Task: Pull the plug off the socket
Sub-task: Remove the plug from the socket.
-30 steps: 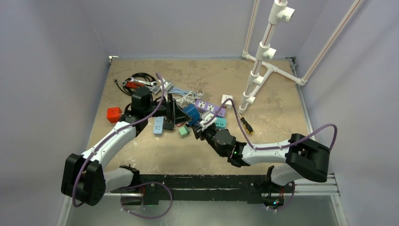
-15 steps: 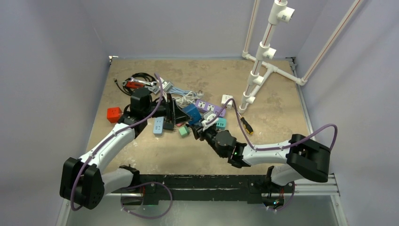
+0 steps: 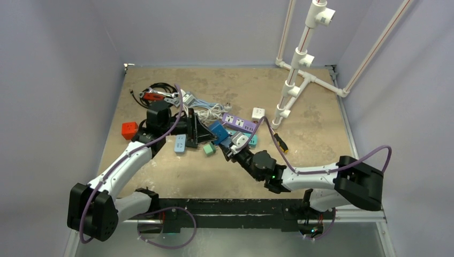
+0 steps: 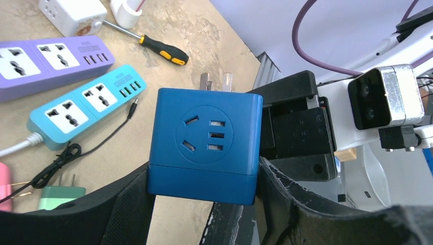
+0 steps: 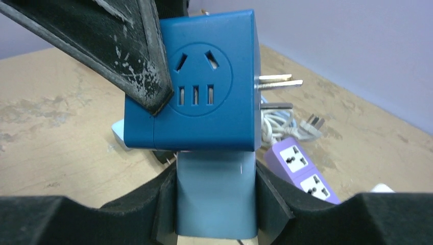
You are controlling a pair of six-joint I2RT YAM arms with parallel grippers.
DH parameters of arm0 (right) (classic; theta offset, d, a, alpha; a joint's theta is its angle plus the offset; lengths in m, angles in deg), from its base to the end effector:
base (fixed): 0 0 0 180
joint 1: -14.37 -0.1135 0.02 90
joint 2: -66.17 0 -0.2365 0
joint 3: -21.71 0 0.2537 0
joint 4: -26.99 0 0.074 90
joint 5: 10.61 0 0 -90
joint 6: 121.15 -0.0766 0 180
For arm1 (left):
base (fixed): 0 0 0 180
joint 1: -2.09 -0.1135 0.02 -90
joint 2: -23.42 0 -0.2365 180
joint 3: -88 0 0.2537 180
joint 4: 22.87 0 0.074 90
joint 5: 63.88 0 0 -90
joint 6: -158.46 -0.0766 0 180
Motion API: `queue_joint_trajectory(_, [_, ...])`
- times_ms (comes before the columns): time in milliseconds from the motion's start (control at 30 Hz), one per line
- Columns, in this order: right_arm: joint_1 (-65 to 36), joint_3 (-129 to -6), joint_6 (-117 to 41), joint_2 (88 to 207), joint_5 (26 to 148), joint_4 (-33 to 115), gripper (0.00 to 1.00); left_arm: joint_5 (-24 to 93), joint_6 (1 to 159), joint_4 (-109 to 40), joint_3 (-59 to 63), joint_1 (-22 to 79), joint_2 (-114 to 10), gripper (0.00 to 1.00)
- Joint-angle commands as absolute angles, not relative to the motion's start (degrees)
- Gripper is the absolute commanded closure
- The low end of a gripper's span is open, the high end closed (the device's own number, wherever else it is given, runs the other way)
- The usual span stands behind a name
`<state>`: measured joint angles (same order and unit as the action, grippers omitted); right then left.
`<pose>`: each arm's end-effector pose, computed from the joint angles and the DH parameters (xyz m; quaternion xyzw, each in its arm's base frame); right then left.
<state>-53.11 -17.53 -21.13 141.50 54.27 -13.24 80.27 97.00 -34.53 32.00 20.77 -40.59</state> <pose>0.1480 0.2722 0.2032 -0.2919 0.6181 0.2136 0.6979 0.2449 -0.1483 0.2507 0.1986 0.7477 -0.5463 0.3209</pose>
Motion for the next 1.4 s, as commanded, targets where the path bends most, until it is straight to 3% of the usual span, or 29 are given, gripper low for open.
queue_joint_trajectory(0, [-54.1,-22.3,-27.1,143.5,43.2,-13.4,1.00,67.2,94.7,-26.1,32.2,15.6,-39.8,1.00])
queue_joint_trajectory(433, [-52.7,-28.8,-40.1,149.2,36.7,-4.4,1.00,64.0,94.2,-25.3,33.5,17.9,-36.1,1.00])
queue_joint_trajectory(633, [-52.6,-23.0,-25.7,145.2,42.7,-15.8,1.00,69.6,94.1,-25.4,32.4,17.9,-37.8,1.00])
queue_joint_trajectory(700, [-52.6,-20.6,-21.6,143.7,45.1,-19.0,1.00,74.1,94.1,-25.9,31.2,17.9,-40.0,0.90])
queue_joint_trajectory(833, [-52.8,-17.7,-16.3,141.0,50.8,-20.0,1.00,77.6,92.4,-29.1,29.5,19.0,-42.1,0.41])
queue_joint_trajectory(967, [-52.8,-17.1,-13.8,140.4,52.8,-20.0,1.00,77.0,90.0,-31.6,28.8,20.5,-41.4,0.15])
queue_joint_trajectory(1133, [-52.9,-16.5,-13.5,140.1,54.5,-21.1,1.00,76.8,88.3,-34.5,28.0,21.6,-43.2,0.03])
queue_joint_trajectory(1367, [-53.0,-16.2,-13.2,139.5,59.1,-20.9,1.00,77.6,86.7,-36.4,27.3,23.6,-45.0,0.01])
